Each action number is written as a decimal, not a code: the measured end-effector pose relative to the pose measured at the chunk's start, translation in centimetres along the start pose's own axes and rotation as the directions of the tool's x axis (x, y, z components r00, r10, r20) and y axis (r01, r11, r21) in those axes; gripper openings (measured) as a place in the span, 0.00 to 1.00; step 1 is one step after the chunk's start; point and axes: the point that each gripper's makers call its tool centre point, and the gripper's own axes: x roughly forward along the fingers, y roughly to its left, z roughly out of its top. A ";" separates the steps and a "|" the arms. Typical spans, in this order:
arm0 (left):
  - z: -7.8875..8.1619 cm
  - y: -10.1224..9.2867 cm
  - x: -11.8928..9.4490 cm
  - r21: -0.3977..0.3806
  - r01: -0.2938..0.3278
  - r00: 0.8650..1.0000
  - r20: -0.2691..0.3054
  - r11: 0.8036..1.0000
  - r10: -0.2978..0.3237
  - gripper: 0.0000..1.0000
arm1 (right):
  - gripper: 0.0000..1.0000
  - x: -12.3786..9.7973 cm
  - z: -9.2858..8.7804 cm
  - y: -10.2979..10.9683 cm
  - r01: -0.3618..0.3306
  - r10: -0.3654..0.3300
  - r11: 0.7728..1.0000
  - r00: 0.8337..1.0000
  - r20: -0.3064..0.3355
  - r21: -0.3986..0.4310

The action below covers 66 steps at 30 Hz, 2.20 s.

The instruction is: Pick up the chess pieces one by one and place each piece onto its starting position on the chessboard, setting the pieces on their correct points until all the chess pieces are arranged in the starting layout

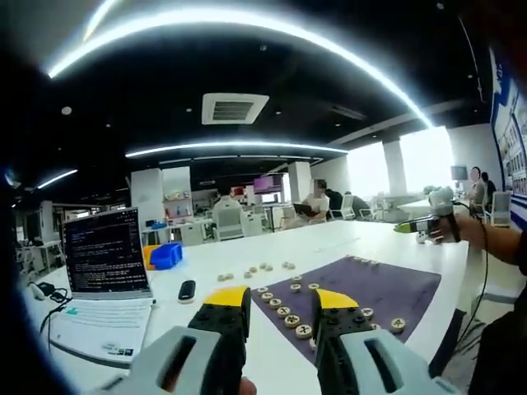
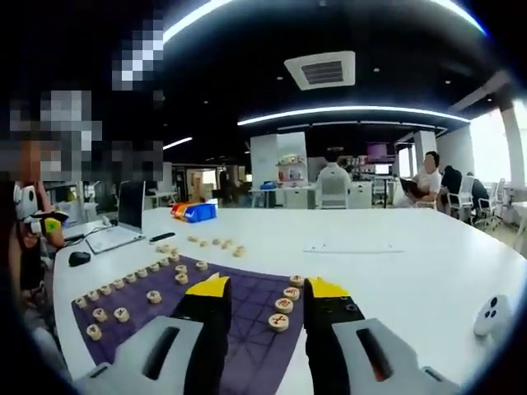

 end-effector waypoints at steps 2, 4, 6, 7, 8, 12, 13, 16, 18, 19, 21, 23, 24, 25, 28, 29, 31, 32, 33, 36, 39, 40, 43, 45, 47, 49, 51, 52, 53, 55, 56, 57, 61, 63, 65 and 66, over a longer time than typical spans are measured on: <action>0.0 0.1 0.0 -0.002 -0.004 1.000 -0.001 1.000 0.004 0.32 | 0.35 0.1 0.0 0.1 -0.002 0.002 1.000 1.000 -0.002 0.006; -0.1 0.2 -0.1 -0.003 -0.006 1.000 -0.001 1.000 0.006 0.32 | 0.35 0.3 0.0 0.3 -0.005 0.005 1.000 1.000 -0.005 0.009; -0.1 0.3 -0.1 -0.005 -0.008 1.000 0.000 1.000 0.008 0.32 | 0.35 0.5 0.0 0.5 -0.007 0.007 1.000 1.000 -0.011 0.009; -0.1 0.3 -0.1 -0.005 -0.007 1.000 0.000 1.000 0.007 0.32 | 0.35 0.6 0.1 0.6 -0.009 0.009 1.000 1.000 -0.011 0.008; -0.1 0.3 -0.1 -0.005 -0.007 1.000 -0.001 1.000 0.007 0.32 | 0.35 0.7 0.2 0.7 -0.011 0.011 1.000 1.000 -0.011 0.007; -0.2 0.3 -0.1 -0.006 -0.005 1.000 0.000 1.000 0.005 0.32 | 0.34 1.3 0.7 1.3 -0.024 0.024 1.000 1.000 -0.015 -0.007; -0.2 0.3 -0.1 -0.006 -0.005 1.000 0.000 1.000 0.005 0.32 | 0.34 1.5 0.8 1.7 -0.030 0.030 0.999 0.999 -0.019 -0.016; -0.2 0.4 -0.1 -0.007 -0.009 1.000 0.000 1.000 0.009 0.32 | 0.34 2.1 1.2 2.5 -0.049 0.048 0.998 0.999 -0.025 -0.035; -0.2 0.5 -0.1 -0.007 -0.011 1.000 0.001 1.000 0.011 0.32 | 0.34 2.7 1.5 3.4 -0.069 0.067 0.996 0.997 -0.031 -0.054; -0.2 0.5 -0.1 -0.008 -0.012 1.000 0.002 1.000 0.012 0.32 | 0.34 3.0 1.6 4.0 -0.082 0.079 0.995 0.996 -0.036 -0.064; -0.2 0.5 -0.1 -0.007 -0.012 1.000 0.001 1.000 0.012 0.32 | 0.34 3.8 1.9 5.3 -0.112 0.108 0.990 0.993 -0.045 -0.084; -0.2 0.5 -0.1 -0.007 -0.013 1.000 0.001 1.000 0.013 0.32 | 0.34 4.4 2.2 6.4 -0.138 0.134 0.986 0.990 -0.048 -0.091; -0.1 0.5 -0.2 -0.006 -0.012 1.000 0.002 1.000 0.012 0.32 | 0.34 4.8 2.3 6.9 -0.148 0.144 0.985 0.988 -0.050 -0.093; -0.1 0.5 -0.2 -0.006 -0.012 1.000 0.003 1.000 0.012 0.32 | 0.34 5.1 2.3 7.5 -0.161 0.156 0.982 0.986 -0.054 -0.099; -0.1 0.7 -0.3 -0.007 -0.015 1.000 0.005 1.000 0.015 0.32 | 0.34 6.2 2.5 9.0 -0.198 0.191 0.974 0.979 -0.069 -0.110; -0.1 0.7 -0.3 -0.008 -0.017 1.000 0.005 1.000 0.017 0.32 | 0.34 6.5 2.6 9.5 -0.206 0.199 0.972 0.977 -0.071 -0.111; -0.1 0.9 -0.3 -0.009 -0.020 1.000 0.004 1.000 0.020 0.32 | 0.34 7.0 2.8 10.3 -0.226 0.217 0.966 0.973 -0.079 -0.123; -0.1 1.0 -0.4 -0.009 -0.022 1.000 0.005 1.000 0.022 0.32 | 0.34 7.3 2.9 10.7 -0.232 0.223 0.964 0.971 -0.082 -0.129; -0.1 1.0 -0.4 -0.010 -0.023 1.000 0.007 1.000 0.023 0.32 | 0.34 7.6 3.0 11.2 -0.241 0.231 0.961 0.969 -0.086 -0.138; 0.0 1.1 -0.5 -0.011 -0.025 1.000 0.010 1.000 0.025 0.32 | 0.34 8.4 3.2 12.4 -0.261 0.250 0.954 0.964 -0.090 -0.150; 0.0 1.1 -0.6 -0.010 -0.024 1.000 0.010 1.000 0.024 0.32 | 0.33 9.6 3.6 13.9 -0.284 0.273 0.945 0.958 -0.092 -0.159; 0.0 1.1 -0.6 -0.011 -0.024 1.000 0.011 1.000 0.024 0.32 | 0.33 9.9 3.7 14.3 -0.291 0.279 0.943 0.956 -0.092 -0.160; 0.0 1.1 -0.6 -0.010 -0.022 1.000 0.011 1.000 0.023 0.32 | 0.33 10.9 3.9 15.5 -0.311 0.298 0.934 0.949 -0.098 -0.173; 0.1 1.1 -0.6 -0.009 -0.021 1.000 0.014 1.000 0.021 0.32 | 0.33 11.5 3.9 16.1 -0.317 0.302 0.931 0.948 -0.102 -0.183; 0.2 1.1 -0.7 -0.010 -0.022 1.000 0.016 1.000 0.022 0.32 | 0.33 12.4 3.6 16.6 -0.330 0.310 0.921 0.943 -0.124 -0.207; 0.1 1.2 -0.7 -0.012 -0.025 1.000 0.016 1.000 0.025 0.32 | 0.33 13.3 3.3 17.1 -0.334 0.309 0.916 0.940 -0.142 -0.221; 0.1 1.3 -0.7 -0.012 -0.026 1.000 0.015 1.000 0.026 0.32 | 0.33 14.2 2.8 17.4 -0.342 0.308 0.908 0.937 -0.166 -0.242; 0.1 1.3 -0.7 -0.013 -0.026 1.000 0.016 1.000 0.026 0.32 | 0.33 14.7 2.7 17.6 -0.342 0.307 0.906 0.936 -0.172 -0.247; 0.1 1.3 -0.8 -0.013 -0.026 1.000 0.017 1.000 0.026 0.32 | 0.33 15.2 2.5 17.7 -0.345 0.306 0.904 0.935 -0.181 -0.254; 0.1 1.3 -0.8 -0.014 -0.027 0.999 0.018 1.000 0.027 0.32 | 0.33 16.5 2.2 17.9 -0.347 0.304 0.902 0.933 -0.192 -0.257; 0.2 1.3 -0.8 -0.014 -0.027 0.999 0.018 1.000 0.027 0.32 | 0.33 17.1 2.1 17.9 -0.347 0.305 0.906 0.932 -0.198 -0.240; 0.1 1.3 -0.7 -0.014 -0.026 0.999 0.017 1.000 0.026 0.32 | 0.33 17.8 1.8 18.1 -0.349 0.308 0.913 0.929 -0.202 -0.210; 0.0 1.5 -0.7 -0.017 -0.028 0.999 0.015 0.999 0.028 0.32 | 0.33 20.8 0.6 18.2 -0.337 0.298 0.929 0.926 -0.231 -0.153; 0.0 1.6 -0.8 -0.020 -0.030 0.999 0.016 0.999 0.030 0.32 | 0.33 22.9 -0.1 18.1 -0.317 0.276 0.936 0.931 -0.240 -0.154; 0.0 1.7 -0.8 -0.020 -0.030 0.999 0.017 0.999 0.030 0.32 | 0.33 24.5 -0.4 17.6 -0.279 0.239 0.948 0.942 -0.234 -0.153; 0.0 1.7 -0.7 -0.021 -0.029 0.999 0.018 0.999 0.030 0.32 | 0.33 25.1 -0.6 17.4 -0.266 0.227 0.952 0.946 -0.232 -0.152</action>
